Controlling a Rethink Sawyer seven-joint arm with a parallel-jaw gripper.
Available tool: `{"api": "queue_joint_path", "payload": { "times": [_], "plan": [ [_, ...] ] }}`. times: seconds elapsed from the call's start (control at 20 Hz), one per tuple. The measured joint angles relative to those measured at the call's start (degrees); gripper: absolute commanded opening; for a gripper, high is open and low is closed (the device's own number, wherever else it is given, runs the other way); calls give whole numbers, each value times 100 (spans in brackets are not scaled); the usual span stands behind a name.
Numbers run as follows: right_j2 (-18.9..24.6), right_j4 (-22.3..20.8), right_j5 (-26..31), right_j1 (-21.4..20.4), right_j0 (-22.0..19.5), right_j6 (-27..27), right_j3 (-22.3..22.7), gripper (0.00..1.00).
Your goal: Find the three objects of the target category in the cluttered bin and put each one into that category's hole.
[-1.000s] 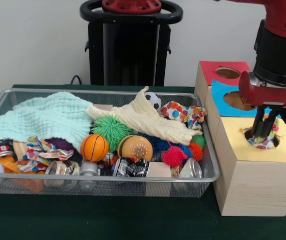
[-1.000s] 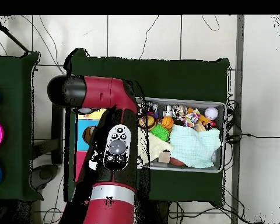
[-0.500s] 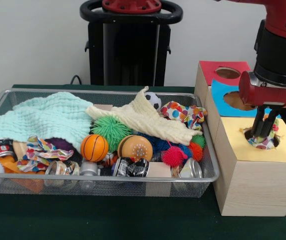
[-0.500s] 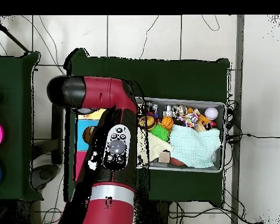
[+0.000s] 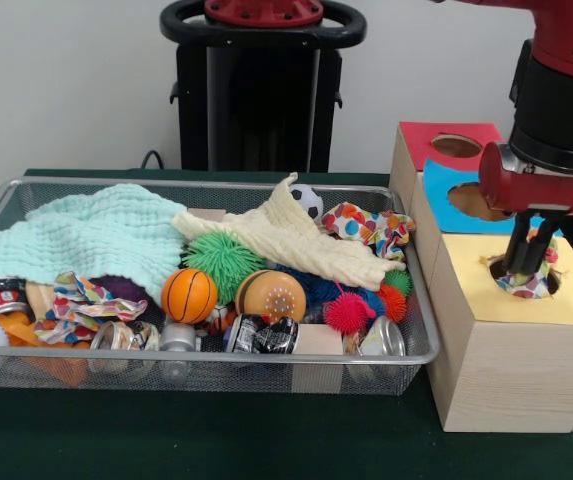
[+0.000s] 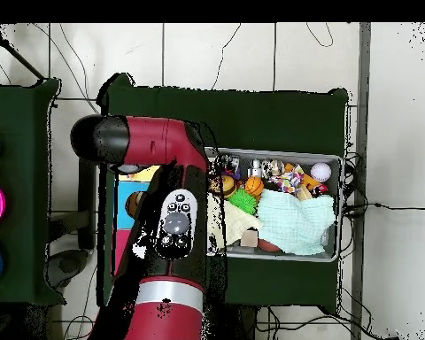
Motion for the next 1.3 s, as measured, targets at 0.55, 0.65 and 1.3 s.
{"api": "queue_joint_path", "payload": {
  "times": [0.55, 0.65, 1.3],
  "plan": [
    [0, -25, -1, 31, 1, 0, 0, 0],
    [0, -28, -1, 38, 1, 0, 0, 0],
    [0, -28, -33, 104, 1, 0, -1, 0]
  ]
}}
